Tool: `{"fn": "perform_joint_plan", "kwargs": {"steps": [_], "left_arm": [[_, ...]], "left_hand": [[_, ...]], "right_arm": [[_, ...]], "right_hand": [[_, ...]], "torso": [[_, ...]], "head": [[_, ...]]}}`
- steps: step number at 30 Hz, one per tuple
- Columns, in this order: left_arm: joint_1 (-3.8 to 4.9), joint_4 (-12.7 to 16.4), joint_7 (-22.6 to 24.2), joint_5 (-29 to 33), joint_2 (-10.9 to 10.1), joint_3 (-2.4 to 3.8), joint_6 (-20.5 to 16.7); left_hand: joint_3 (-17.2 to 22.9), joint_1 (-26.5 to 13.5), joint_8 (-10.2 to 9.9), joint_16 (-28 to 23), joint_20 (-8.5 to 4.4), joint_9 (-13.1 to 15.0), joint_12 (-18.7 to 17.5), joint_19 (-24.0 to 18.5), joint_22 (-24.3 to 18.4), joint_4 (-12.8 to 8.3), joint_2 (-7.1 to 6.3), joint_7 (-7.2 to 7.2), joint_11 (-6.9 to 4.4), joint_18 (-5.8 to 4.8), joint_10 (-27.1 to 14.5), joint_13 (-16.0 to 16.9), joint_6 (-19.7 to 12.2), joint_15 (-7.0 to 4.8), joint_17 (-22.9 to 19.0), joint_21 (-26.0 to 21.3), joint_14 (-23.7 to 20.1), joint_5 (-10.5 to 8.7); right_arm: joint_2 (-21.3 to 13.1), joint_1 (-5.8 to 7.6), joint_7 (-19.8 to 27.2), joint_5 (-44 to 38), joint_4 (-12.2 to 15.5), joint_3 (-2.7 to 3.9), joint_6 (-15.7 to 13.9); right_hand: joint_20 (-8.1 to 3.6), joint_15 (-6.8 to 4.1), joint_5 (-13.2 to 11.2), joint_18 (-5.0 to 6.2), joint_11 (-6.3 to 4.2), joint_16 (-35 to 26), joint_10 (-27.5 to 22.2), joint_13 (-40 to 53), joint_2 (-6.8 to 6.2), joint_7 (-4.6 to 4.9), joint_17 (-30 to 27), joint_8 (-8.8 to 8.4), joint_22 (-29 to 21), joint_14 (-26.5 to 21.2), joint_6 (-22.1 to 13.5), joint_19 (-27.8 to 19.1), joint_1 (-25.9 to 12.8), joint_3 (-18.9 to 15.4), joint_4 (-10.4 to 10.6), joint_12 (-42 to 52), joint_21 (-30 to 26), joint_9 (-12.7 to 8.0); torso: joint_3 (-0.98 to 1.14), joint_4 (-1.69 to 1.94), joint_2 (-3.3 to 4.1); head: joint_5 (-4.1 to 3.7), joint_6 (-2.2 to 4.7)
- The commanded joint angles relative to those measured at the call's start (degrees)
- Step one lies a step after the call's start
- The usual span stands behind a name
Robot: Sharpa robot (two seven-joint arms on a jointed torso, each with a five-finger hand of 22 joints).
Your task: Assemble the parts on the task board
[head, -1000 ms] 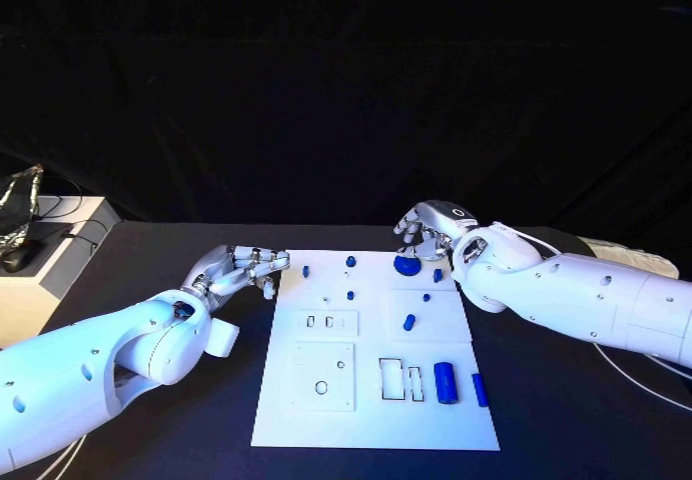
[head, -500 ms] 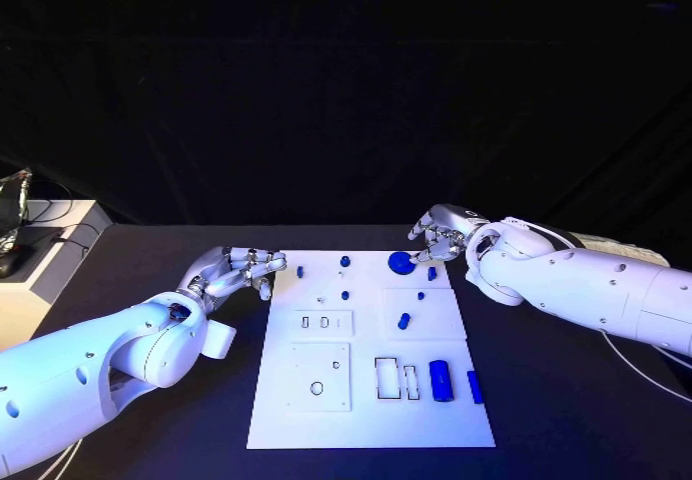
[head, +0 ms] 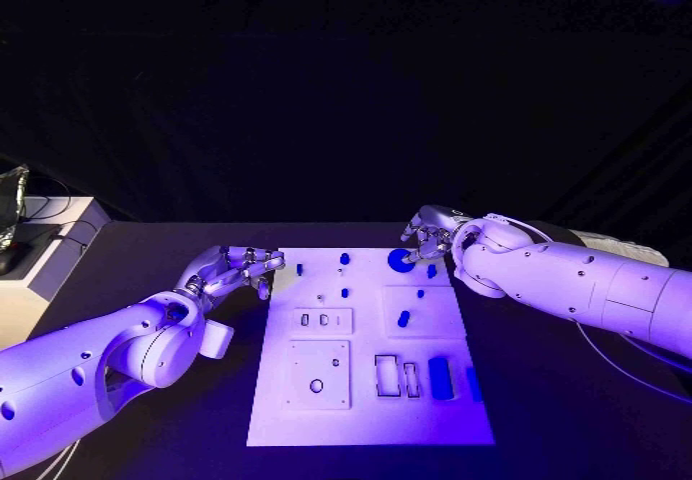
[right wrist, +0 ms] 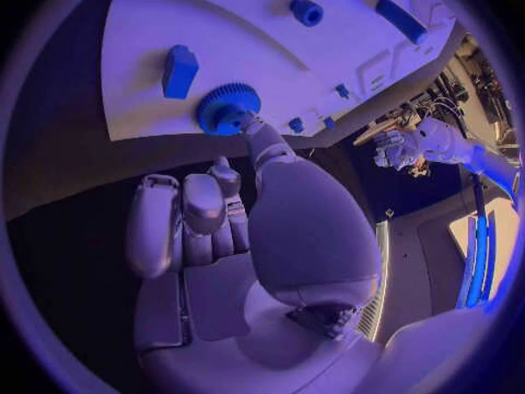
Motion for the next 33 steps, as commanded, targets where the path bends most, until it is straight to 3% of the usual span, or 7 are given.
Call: {"fn": "perform_joint_plan", "kwargs": {"steps": [1,7,14,23,33], "left_arm": [[0.03,0.37,0.8,0.27,0.0,0.05,1.13],[0.03,0.51,0.8,0.26,-0.08,0.06,1.09],[0.03,0.3,0.75,0.26,-0.17,0.06,1.08],[0.03,0.08,0.74,0.26,-0.16,0.07,1.07],[0.02,-0.06,0.72,0.26,-0.14,0.06,1.06]], "left_hand": [[0.08,0.22,-0.14,0.4,0.38,0.05,-0.04,-0.07,0.05,-0.34,0.48,-0.08,-0.18,0.75,-0.31,0.04,-0.24,0.33,-0.05,0.21,-0.18,-0.05],[0.08,0.22,-0.14,0.4,0.38,0.05,-0.04,-0.07,0.05,-0.34,0.48,-0.08,-0.18,0.75,-0.31,0.04,-0.24,0.33,-0.05,0.21,-0.18,-0.05],[0.24,0.42,-0.14,0.47,0.36,0.05,-0.04,-0.08,0.11,-0.48,0.55,-0.08,-0.17,0.74,-0.36,0.04,-0.26,0.33,-0.09,0.24,-0.22,-0.05],[0.24,0.42,-0.14,0.47,0.36,0.05,-0.04,-0.08,0.11,-0.48,0.55,-0.08,-0.17,0.74,-0.36,0.04,-0.26,0.33,-0.09,0.24,-0.22,-0.05],[0.24,0.42,-0.14,0.47,0.36,0.05,-0.04,-0.08,0.11,-0.48,0.55,-0.08,-0.17,0.74,-0.36,0.04,-0.26,0.33,-0.09,0.24,-0.22,-0.05]], "right_arm": [[0.52,-0.3,-0.51,0.03,-0.72,-0.04,1.73],[0.86,-0.55,-0.58,0.0,-0.83,-0.06,2.84],[0.56,-0.68,-0.78,-0.05,-0.31,-0.07,3.77],[0.33,-0.78,-0.61,-0.04,0.21,-0.07,3.92],[0.25,-0.81,-0.45,0.17,0.47,-0.07,3.99]], "right_hand": [[0.21,0.29,0.32,0.17,-0.27,-0.29,0.36,-0.01,-0.49,1.58,0.08,0.18,10.56,0.31,-1.95,4.74,-0.08,-0.06,0.2,0.26,0.46,0.05],[0.16,0.2,0.72,0.09,-0.4,-0.28,0.55,0.15,-0.11,1.41,0.31,0.3,10.65,0.4,-1.41,4.77,-0.25,-0.13,-0.06,0.48,0.75,0.04],[0.05,0.12,1.26,-0.09,-0.49,-0.27,0.79,0.41,0.36,1.28,0.68,0.25,10.79,0.49,-0.9,4.79,-0.83,-0.39,-0.68,0.73,1.29,0.03],[0.04,0.11,1.6,-0.15,-0.51,-0.33,0.85,0.54,0.56,1.22,0.76,0.3,10.83,0.48,-0.71,4.78,-1.13,-0.41,-0.79,0.81,1.46,0.06],[-0.04,0.03,4.13,-0.26,-0.61,-0.46,1.02,0.69,1.14,1.16,0.89,0.24,10.91,0.52,-0.38,4.8,-1.42,-0.62,-1.63,0.83,1.78,0.03]], "torso": [[-0.01,0.15,0.19],[0.06,0.25,0.35],[0.21,0.23,0.29],[0.16,0.24,0.36],[0.13,0.19,0.42]], "head": [[-0.14,-0.15],[-0.35,-0.13],[0.1,-0.12],[0.29,-0.13],[0.3,-0.07]]}}
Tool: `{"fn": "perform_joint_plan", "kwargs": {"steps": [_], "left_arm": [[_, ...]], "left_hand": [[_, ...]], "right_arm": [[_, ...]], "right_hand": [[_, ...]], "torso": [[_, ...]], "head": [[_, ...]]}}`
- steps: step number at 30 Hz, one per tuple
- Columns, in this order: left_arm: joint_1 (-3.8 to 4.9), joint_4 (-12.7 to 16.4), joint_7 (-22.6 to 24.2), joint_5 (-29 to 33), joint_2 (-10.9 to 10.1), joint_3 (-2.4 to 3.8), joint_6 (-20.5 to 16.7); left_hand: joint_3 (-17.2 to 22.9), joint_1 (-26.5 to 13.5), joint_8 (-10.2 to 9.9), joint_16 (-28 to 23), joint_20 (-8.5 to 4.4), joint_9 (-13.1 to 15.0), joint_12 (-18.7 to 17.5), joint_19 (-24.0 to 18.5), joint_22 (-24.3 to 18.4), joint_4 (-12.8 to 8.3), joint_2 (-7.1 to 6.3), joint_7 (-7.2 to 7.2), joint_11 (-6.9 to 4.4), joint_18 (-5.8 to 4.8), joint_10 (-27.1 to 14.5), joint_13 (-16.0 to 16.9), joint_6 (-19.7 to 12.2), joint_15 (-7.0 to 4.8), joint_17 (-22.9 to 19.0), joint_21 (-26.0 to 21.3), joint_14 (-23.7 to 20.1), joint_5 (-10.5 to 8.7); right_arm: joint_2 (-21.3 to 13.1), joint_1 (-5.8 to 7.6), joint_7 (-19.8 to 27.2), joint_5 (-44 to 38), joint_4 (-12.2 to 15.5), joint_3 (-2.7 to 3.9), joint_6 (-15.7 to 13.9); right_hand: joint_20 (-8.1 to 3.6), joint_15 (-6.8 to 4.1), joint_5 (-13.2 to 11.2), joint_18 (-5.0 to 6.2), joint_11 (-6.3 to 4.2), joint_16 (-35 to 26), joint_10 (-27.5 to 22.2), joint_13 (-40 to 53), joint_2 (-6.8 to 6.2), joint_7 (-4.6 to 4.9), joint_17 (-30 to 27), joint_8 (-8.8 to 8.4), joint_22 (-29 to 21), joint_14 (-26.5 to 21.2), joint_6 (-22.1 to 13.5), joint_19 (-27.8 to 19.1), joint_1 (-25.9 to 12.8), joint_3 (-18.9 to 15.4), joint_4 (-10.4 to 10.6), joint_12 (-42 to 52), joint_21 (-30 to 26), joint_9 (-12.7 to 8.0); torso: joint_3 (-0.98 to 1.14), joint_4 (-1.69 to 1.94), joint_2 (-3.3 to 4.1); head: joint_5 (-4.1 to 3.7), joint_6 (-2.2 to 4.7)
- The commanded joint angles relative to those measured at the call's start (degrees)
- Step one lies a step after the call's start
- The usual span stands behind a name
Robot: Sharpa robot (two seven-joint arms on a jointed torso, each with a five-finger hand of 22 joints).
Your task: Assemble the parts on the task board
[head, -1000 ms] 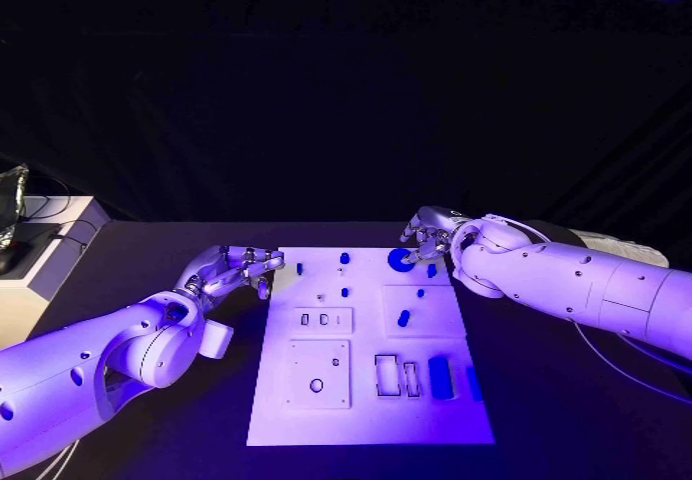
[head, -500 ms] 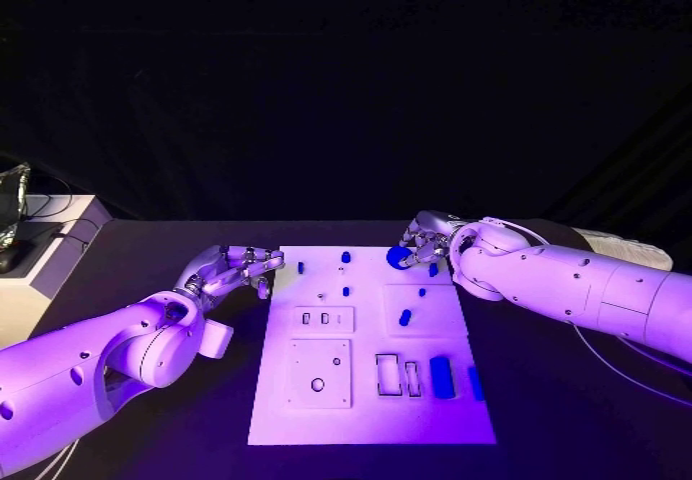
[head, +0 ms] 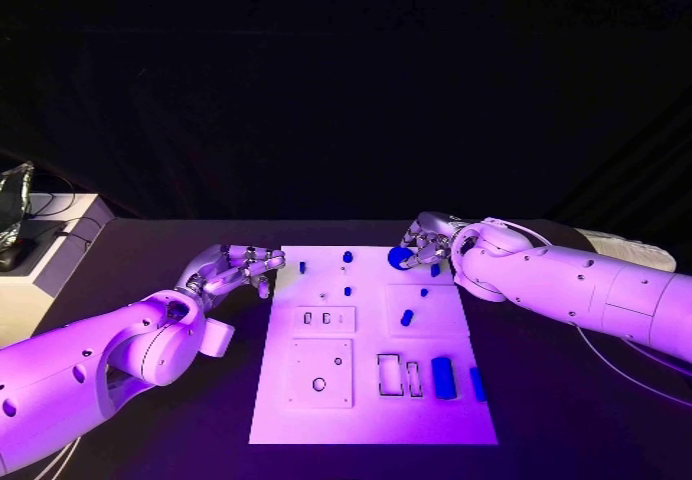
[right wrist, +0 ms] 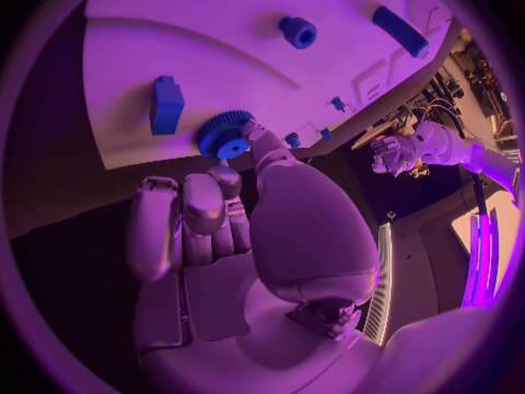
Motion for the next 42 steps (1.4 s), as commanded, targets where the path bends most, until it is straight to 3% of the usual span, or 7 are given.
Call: {"fn": "perform_joint_plan", "kwargs": {"steps": [1,6,13,19,28,30,42], "left_arm": [[0.03,0.06,0.69,0.23,0.09,0.04,0.94],[0.02,0.06,0.67,0.23,0.1,0.04,0.96],[0.02,0.04,0.66,0.23,0.06,0.04,0.95],[0.02,0.03,0.67,0.23,0.07,0.04,0.95],[0.02,0.02,0.67,0.23,0.02,0.04,0.93],[0.02,0.02,0.67,0.23,0.02,0.04,0.93],[0.02,0.0,0.7,0.25,0.01,0.04,0.95]], "left_hand": [[-0.01,0.13,-0.14,0.26,0.36,0.05,-0.04,-0.08,0.06,-0.24,0.26,-0.07,-0.17,0.74,-0.36,0.04,-0.26,0.33,-0.1,0.24,-0.22,-0.05],[-0.01,0.13,-0.14,0.26,0.36,0.05,-0.04,-0.08,0.06,-0.24,0.26,-0.07,-0.17,0.74,-0.36,0.04,-0.26,0.33,-0.1,0.24,-0.22,-0.05],[0.17,-0.01,-0.13,0.34,0.36,0.05,-0.03,-0.07,0.12,-0.33,0.35,-0.06,-0.16,0.74,-0.34,0.04,-0.22,0.34,-0.16,0.24,-0.25,-0.06],[0.17,-0.01,-0.13,0.34,0.36,0.05,-0.03,-0.07,0.12,-0.33,0.35,-0.06,-0.16,0.74,-0.34,0.04,-0.22,0.34,-0.16,0.24,-0.25,-0.06],[0.19,-0.01,-0.13,0.36,0.36,0.05,-0.03,-0.08,0.13,-0.35,0.36,-0.06,-0.17,0.74,-0.33,0.04,-0.21,0.33,-0.18,0.23,-0.24,-0.06],[0.26,0.12,-0.13,0.38,0.36,0.05,-0.03,-0.08,0.14,-0.47,0.35,-0.07,-0.18,0.75,-0.33,0.04,-0.21,0.32,-0.19,0.22,-0.24,-0.06],[0.3,0.27,-0.13,0.38,0.35,0.05,-0.04,-0.08,0.14,-0.58,0.33,-0.07,-0.18,0.75,-0.33,0.03,-0.2,0.31,-0.19,0.22,-0.25,-0.06]], "right_arm": [[0.04,-0.19,-0.02,-0.02,0.04,-0.1,1.65],[0.17,-0.19,-0.54,-0.15,-0.31,-0.1,1.93],[0.23,-0.2,-0.64,-0.62,-0.3,-0.1,1.69],[0.19,-0.22,-0.1,-2.29,0.57,-0.1,-0.37],[-0.8,-0.31,-0.03,-4.49,3.63,-0.1,-5.49],[-1.15,-0.32,-0.56,-4.7,4.63,-0.07,-6.65],[-2.06,-0.21,-3.15,-9.12,12.1,0.45,-13.4]], "right_hand": [[-0.05,-0.17,0.82,-0.27,-0.41,-0.22,0.62,0.08,0.25,0.48,0.16,0.31,10.96,0.36,-0.04,4.81,-0.41,-0.01,-0.55,0.33,0.36,0.03],[-0.11,-0.24,3.17,-0.31,-0.49,-0.37,0.55,0.05,1.47,0.5,0.18,0.27,10.98,0.34,0.19,4.8,-0.37,0.36,-1.78,0.11,0.41,0.01],[-0.38,-0.56,3.17,-0.42,-0.94,-0.63,0.55,0.11,4.34,0.22,0.23,-0.02,10.99,0.35,2.0,4.77,-1.83,5.9,-5.29,-0.17,0.45,-0.08],[-0.57,-0.71,3.03,-0.53,-1.05,-0.88,0.9,0.3,4.27,-0.02,0.32,-0.13,11.03,0.43,2.92,4.78,-3.54,7.44,-7.24,-0.23,0.56,-0.07],[-0.65,-0.8,1.71,-0.59,-1.19,-0.91,1.26,0.38,3.77,-0.29,0.45,-0.14,11.08,0.48,3.6,4.81,-3.86,6.98,-6.87,-0.22,0.76,-0.06],[-0.66,-0.77,-1.87,-0.59,-1.19,-0.96,1.33,0.33,3.68,-0.36,0.44,-0.13,11.07,0.47,3.66,4.81,-4.22,6.57,-6.28,-0.33,0.74,-0.04],[-0.7,-0.83,-1.82,-0.68,-1.27,-0.94,1.68,0.5,3.18,-0.45,0.75,-0.13,11.16,0.54,3.92,4.85,-3.22,6.27,-5.03,-0.47,1.08,-0.04]], "torso": [[-0.04,-0.03,0.05],[-0.05,-0.02,0.0],[-0.05,-0.02,0.0],[-0.04,-0.03,-0.03],[-0.08,-0.02,-0.03],[-0.07,0.02,0.01],[-0.08,-0.1,-0.05]], "head": [[-0.02,0.03],[-0.05,-0.01],[0.0,-0.09],[0.01,0.01],[0.01,0.2],[0.02,0.23],[0.37,0.44]]}}
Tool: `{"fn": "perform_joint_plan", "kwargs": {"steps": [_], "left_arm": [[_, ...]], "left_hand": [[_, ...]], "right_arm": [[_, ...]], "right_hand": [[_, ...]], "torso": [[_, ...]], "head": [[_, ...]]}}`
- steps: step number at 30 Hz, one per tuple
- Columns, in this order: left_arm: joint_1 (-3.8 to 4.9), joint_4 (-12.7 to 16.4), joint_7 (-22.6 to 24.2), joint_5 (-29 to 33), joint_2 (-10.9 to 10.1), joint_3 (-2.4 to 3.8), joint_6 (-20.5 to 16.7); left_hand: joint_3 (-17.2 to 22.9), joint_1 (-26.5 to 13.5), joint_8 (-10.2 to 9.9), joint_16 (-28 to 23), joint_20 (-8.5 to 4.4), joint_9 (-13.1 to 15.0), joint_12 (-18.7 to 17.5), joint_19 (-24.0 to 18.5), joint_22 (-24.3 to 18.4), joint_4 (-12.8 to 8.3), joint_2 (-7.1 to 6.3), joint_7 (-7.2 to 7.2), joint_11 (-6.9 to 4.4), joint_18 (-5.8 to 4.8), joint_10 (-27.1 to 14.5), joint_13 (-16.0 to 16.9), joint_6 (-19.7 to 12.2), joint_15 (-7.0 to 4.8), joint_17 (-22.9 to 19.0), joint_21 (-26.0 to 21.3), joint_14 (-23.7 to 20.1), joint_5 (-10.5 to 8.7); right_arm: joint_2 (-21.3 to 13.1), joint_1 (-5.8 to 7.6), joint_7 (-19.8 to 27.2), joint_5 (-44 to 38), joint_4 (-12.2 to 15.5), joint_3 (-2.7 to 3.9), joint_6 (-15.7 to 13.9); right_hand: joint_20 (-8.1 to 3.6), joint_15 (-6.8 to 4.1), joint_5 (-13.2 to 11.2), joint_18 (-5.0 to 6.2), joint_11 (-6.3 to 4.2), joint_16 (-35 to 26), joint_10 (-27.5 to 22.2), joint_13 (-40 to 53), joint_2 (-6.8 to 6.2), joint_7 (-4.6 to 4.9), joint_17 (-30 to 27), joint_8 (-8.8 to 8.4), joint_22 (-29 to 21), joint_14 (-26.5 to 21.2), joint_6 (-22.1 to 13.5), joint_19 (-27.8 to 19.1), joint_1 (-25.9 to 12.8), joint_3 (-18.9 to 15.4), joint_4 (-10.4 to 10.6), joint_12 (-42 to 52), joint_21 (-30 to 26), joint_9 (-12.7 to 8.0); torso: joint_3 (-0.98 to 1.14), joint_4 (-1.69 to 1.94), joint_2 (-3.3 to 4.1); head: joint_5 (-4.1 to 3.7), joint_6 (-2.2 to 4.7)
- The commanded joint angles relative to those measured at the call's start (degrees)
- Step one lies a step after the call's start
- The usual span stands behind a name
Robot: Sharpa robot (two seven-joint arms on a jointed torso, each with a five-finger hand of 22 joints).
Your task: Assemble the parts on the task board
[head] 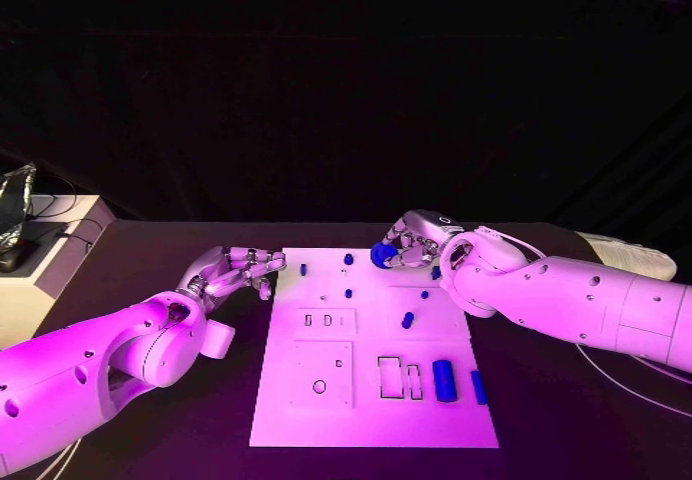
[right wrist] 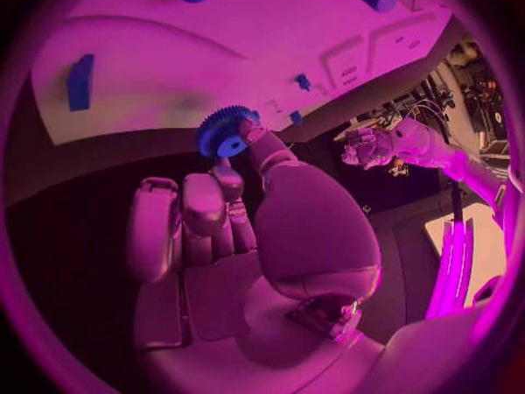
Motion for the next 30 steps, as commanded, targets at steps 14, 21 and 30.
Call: {"fn": "perform_joint_plan", "kwargs": {"steps": [14,21,30], "left_arm": [[0.02,0.17,0.66,0.29,0.23,0.05,1.04],[0.03,0.26,0.65,0.3,0.21,0.05,1.03],[0.03,0.32,0.63,0.3,0.11,0.05,1.03]], "left_hand": [[-0.02,0.26,-0.13,0.39,0.34,0.05,-0.04,-0.07,0.1,-0.32,0.35,-0.06,-0.18,0.74,-0.31,0.03,-0.19,0.3,-0.1,0.22,-0.25,-0.06],[-0.03,0.22,-0.14,0.43,0.33,0.04,-0.04,-0.06,0.13,-0.45,0.39,-0.05,-0.19,0.73,-0.26,0.03,-0.17,0.3,-0.12,0.21,-0.25,-0.06],[-0.03,0.22,-0.14,0.43,0.33,0.04,-0.04,-0.06,0.13,-0.45,0.39,-0.05,-0.19,0.73,-0.26,0.03,-0.17,0.3,-0.12,0.21,-0.25,-0.06]], "right_arm": [[6.84,-1.9,-1.5,-5.86,-0.29,-0.3,-4.96],[9.22,-2.33,-1.78,-6.42,-2.3,-0.36,-4.89],[10.52,-2.7,-2.2,-6.93,-4.01,-0.46,-4.44]], "right_hand": [[-0.27,-0.4,0.41,-0.63,-0.28,-0.19,0.16,0.06,-0.28,0.14,0.0,-0.3,11.09,0.1,0.03,4.83,0.46,0.28,0.41,-0.29,0.25,-0.07],[-0.27,-0.39,0.46,-0.61,-0.27,-0.22,0.17,0.09,-0.26,0.16,-0.02,-0.3,11.08,0.1,-0.04,4.83,0.54,0.32,0.36,-0.29,0.2,-0.06],[-0.26,-0.38,0.52,-0.62,-0.25,-0.28,0.15,0.1,-0.28,0.17,-0.07,-0.3,11.09,0.1,-0.09,4.84,0.59,0.34,0.26,-0.36,0.23,-0.06]], "torso": [[-0.12,0.34,-0.01],[-0.09,0.25,0.05],[-0.02,0.16,0.03]], "head": [[0.62,-0.16],[1.0,-0.27],[1.3,-0.54]]}}
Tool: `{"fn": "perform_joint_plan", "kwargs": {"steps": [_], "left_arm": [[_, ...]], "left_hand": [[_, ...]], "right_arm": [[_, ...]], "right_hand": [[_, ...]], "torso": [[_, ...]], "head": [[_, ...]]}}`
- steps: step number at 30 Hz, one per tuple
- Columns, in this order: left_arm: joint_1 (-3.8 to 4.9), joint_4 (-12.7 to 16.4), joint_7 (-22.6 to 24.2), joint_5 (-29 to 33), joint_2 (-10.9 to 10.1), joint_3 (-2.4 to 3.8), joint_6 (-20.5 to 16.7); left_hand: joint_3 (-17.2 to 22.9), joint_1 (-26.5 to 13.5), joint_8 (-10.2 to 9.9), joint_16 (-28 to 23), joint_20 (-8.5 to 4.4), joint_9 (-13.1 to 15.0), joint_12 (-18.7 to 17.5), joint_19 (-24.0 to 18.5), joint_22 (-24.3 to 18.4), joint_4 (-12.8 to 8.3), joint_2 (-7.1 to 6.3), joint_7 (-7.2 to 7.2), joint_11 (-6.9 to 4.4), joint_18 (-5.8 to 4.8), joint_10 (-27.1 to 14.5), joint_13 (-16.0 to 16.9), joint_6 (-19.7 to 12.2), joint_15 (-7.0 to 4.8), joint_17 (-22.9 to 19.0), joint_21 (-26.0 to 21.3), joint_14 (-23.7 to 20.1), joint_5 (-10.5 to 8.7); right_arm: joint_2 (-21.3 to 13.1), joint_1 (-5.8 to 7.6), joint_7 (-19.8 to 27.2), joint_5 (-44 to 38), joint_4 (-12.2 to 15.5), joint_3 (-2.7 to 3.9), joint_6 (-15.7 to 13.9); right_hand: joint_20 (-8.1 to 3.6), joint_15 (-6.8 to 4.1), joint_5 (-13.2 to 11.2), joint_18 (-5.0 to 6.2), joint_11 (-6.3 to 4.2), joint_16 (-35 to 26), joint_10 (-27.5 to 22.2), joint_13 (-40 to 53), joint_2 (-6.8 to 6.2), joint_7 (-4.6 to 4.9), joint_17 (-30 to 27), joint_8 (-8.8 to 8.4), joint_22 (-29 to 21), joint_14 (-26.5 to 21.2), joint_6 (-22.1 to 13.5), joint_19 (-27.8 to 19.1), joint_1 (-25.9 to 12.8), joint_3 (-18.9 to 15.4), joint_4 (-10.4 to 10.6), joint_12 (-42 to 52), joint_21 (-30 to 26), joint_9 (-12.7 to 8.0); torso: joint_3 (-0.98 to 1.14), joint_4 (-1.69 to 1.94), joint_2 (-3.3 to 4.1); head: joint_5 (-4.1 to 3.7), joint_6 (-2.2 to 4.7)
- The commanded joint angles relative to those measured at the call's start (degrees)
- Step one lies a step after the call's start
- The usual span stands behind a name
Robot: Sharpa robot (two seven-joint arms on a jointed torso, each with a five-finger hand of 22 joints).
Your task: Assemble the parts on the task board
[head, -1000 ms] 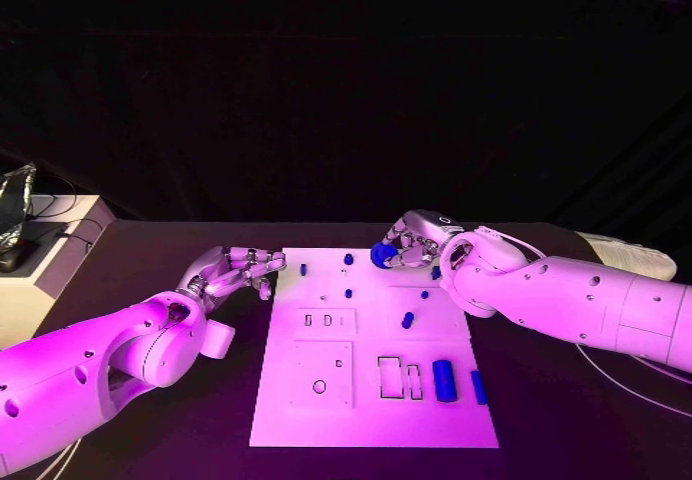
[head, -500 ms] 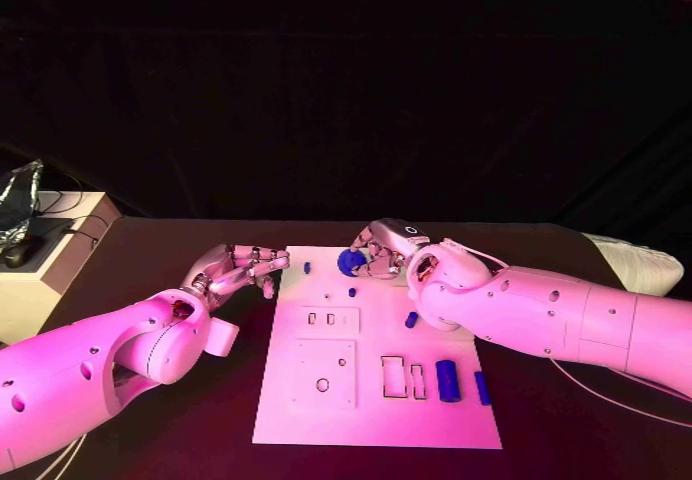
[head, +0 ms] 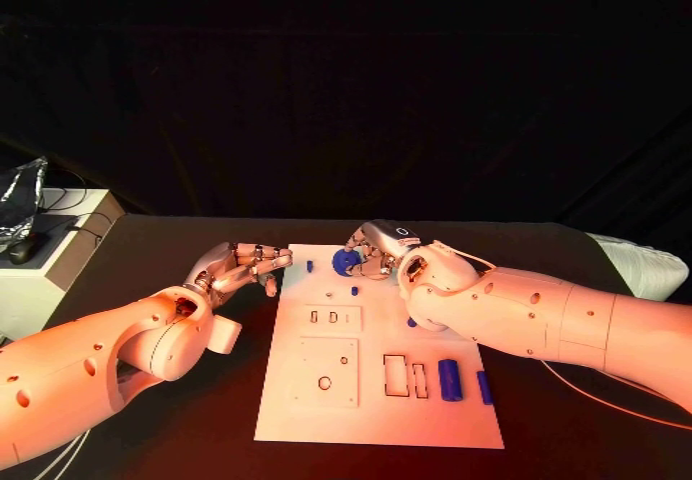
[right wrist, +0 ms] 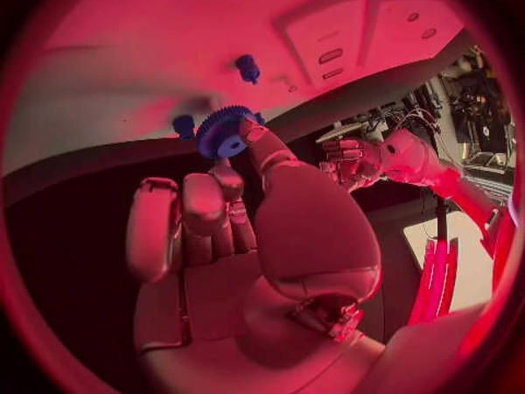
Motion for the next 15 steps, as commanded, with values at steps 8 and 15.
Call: {"fn": "perform_joint_plan", "kwargs": {"steps": [8,15], "left_arm": [[0.03,0.1,0.63,0.25,0.09,0.05,1.01],[0.03,0.08,0.65,0.25,0.1,0.05,1.0]], "left_hand": [[-0.03,0.22,-0.14,0.2,0.33,0.04,-0.04,-0.06,0.06,-0.46,0.39,-0.05,-0.19,0.73,-0.26,0.03,-0.17,0.3,-0.05,0.21,-0.25,-0.06],[-0.03,0.22,-0.14,0.2,0.33,0.04,-0.04,-0.06,0.06,-0.46,0.39,-0.05,-0.19,0.73,-0.26,0.03,-0.17,0.3,-0.05,0.21,-0.25,-0.06]], "right_arm": [[-0.1,-0.29,-0.29,-1.38,0.25,-0.08,1.02],[-0.35,-0.4,-0.28,-1.44,0.28,-0.15,1.65]], "right_hand": [[-0.27,-0.39,0.24,-0.63,-0.34,-0.29,0.14,0.14,-0.14,0.21,-0.05,-0.21,11.12,0.12,-0.07,4.84,0.29,0.11,0.08,-0.3,0.28,0.07],[-0.27,-0.39,0.24,-0.63,-0.34,-0.29,0.14,0.14,-0.14,0.21,-0.05,-0.21,11.12,0.12,-0.07,4.84,0.29,0.11,0.08,-0.3,0.28,0.07]], "torso": [[0.12,-0.16,-0.02],[0.1,-0.1,-0.06]], "head": [[0.39,-0.37],[0.39,-0.53]]}}
